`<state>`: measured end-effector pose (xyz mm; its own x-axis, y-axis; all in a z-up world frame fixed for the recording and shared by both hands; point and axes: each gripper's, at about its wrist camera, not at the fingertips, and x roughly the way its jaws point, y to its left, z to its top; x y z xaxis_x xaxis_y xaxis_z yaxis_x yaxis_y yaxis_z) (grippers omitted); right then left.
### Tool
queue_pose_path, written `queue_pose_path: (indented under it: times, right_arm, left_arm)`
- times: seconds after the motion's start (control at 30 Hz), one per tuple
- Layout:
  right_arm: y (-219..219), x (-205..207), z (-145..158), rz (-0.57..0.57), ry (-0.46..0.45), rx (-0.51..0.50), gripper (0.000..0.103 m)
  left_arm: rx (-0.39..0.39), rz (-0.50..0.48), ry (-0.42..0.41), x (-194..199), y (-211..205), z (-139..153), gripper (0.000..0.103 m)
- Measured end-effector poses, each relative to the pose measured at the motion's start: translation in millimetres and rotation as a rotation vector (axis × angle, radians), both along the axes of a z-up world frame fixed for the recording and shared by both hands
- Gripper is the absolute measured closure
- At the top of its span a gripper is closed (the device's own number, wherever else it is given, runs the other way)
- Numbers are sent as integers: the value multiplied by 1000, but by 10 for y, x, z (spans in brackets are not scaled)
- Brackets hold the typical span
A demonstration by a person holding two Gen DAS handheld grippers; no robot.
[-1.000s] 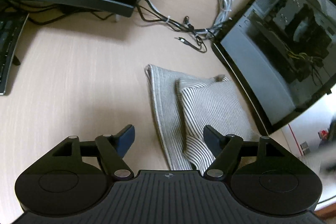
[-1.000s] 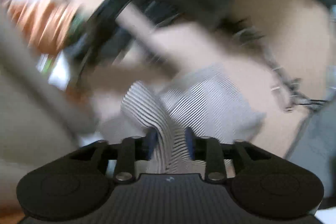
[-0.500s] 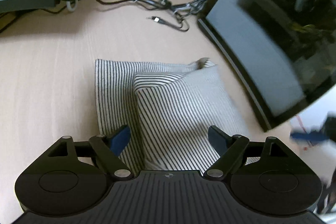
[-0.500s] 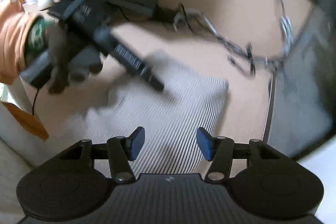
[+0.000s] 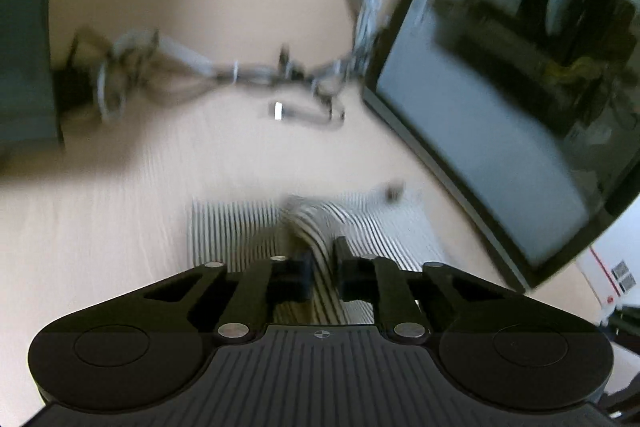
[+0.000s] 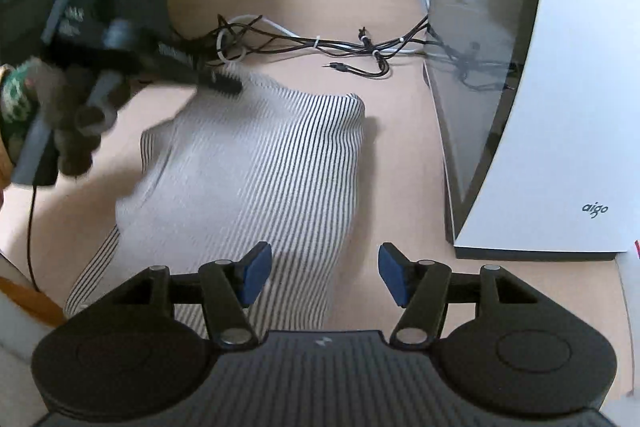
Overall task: Fold clothes
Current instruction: 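Fold the shirt end over with the left gripper and release it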
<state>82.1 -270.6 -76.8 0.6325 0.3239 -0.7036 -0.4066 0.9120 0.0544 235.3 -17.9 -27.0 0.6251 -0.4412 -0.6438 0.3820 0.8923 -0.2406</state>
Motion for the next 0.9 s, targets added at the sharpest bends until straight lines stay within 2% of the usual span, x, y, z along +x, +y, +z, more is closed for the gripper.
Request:
queue_pose_path:
  times: [0.07, 0.13, 0.23, 0.33, 0.47, 0.57, 0.63, 0.77, 0.83, 0.9]
  right_arm:
    - [-5, 8, 3, -2, -4, 0, 42]
    - [23, 18, 9, 1, -11, 0, 42]
    - [108, 67, 12, 22, -18, 6, 42]
    - [241, 122, 0, 78, -19, 18, 42]
    - [453, 280, -224, 140, 69, 2, 42]
    - [528, 436, -314, 140, 76, -8, 38]
    - [548, 573, -324, 144, 86, 8, 37]
    - [704, 830, -325, 155, 69, 16, 37]
    - [792, 928, -321, 145, 70, 30, 36]
    - [870, 944, -313, 139, 63, 25, 35]
  left_arm:
    - [23, 22, -24, 67, 12, 15, 91]
    - [82, 55, -45, 115, 54, -69, 93]
    - [144, 102, -15, 235, 175, -260, 93]
    - [114, 153, 26, 265, 344, -295, 93]
    - [22, 190, 41, 147, 522, -158, 87]
    - [-3, 203, 41, -35, 627, -47, 78]
    - [-21, 216, 47, -155, 733, 8, 67]
    - [-37, 253, 71, -320, 885, 32, 60]
    - [-41, 265, 83, -381, 941, 16, 52]
    - [-39, 271, 98, -428, 982, -11, 50]
